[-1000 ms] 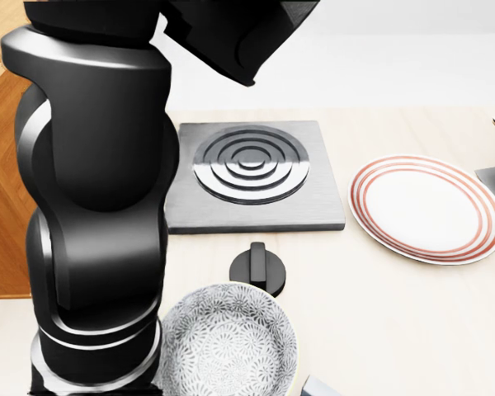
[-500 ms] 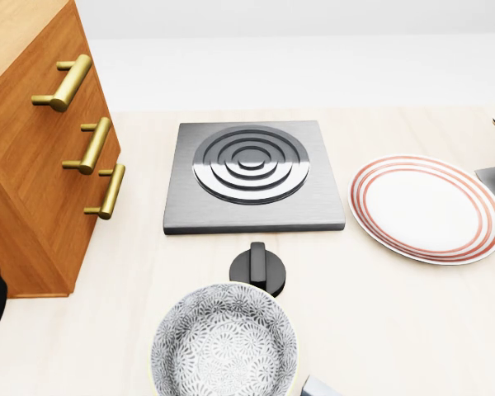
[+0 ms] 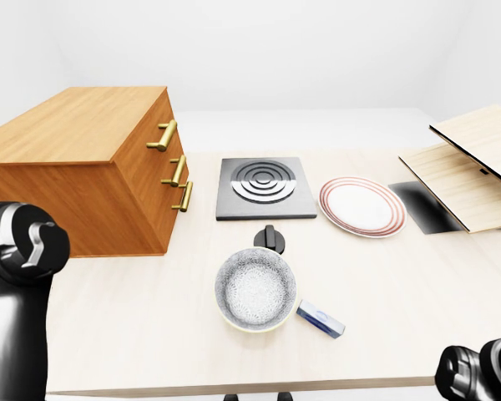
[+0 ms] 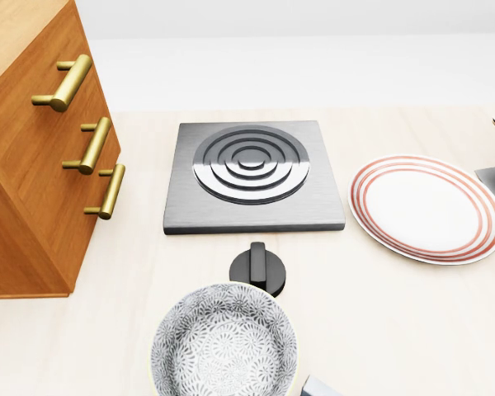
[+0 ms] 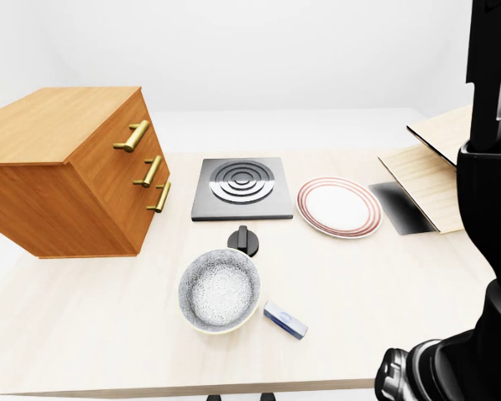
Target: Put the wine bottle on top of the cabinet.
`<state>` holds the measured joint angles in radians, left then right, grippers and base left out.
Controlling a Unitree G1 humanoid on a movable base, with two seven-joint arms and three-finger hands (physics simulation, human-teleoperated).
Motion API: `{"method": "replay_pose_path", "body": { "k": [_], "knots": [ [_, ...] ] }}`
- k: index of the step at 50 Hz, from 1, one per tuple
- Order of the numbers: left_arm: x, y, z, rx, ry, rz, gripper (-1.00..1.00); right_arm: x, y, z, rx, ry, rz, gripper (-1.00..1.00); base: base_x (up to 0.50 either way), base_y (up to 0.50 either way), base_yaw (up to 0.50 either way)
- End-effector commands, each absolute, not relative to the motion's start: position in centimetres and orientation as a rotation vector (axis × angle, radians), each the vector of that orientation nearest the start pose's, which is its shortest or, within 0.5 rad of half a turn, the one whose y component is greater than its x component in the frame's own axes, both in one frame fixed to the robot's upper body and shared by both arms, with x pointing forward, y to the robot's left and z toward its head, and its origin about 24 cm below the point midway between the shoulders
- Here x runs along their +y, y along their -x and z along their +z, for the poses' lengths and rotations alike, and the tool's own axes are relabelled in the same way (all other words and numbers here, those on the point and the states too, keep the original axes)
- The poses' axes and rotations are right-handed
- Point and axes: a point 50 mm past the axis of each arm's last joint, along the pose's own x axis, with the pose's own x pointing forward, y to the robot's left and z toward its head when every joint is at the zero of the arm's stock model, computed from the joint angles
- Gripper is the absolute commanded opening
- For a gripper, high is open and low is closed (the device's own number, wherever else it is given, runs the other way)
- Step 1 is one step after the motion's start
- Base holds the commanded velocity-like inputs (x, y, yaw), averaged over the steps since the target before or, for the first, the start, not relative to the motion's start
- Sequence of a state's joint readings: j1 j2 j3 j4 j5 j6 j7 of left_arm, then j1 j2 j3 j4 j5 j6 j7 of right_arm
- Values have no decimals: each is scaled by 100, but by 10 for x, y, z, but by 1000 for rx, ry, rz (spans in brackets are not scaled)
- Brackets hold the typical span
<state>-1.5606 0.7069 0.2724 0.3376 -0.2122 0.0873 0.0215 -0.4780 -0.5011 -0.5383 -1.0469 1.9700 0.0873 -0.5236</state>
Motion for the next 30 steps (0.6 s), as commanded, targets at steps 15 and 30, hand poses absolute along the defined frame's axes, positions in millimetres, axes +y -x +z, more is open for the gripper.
{"method": "replay_pose_path", "body": {
  "k": [15, 30],
  "knots": [
    [297, -343, 433, -672, -84, 375, -100, -190, -129, 329, -817, -1080, 801, 100, 0, 0, 0],
    [305, -369, 388, -468, -86, 402, -100, -197, -127, 328, -856, -1101, 768, 100, 0, 0, 0]
  ]
}}
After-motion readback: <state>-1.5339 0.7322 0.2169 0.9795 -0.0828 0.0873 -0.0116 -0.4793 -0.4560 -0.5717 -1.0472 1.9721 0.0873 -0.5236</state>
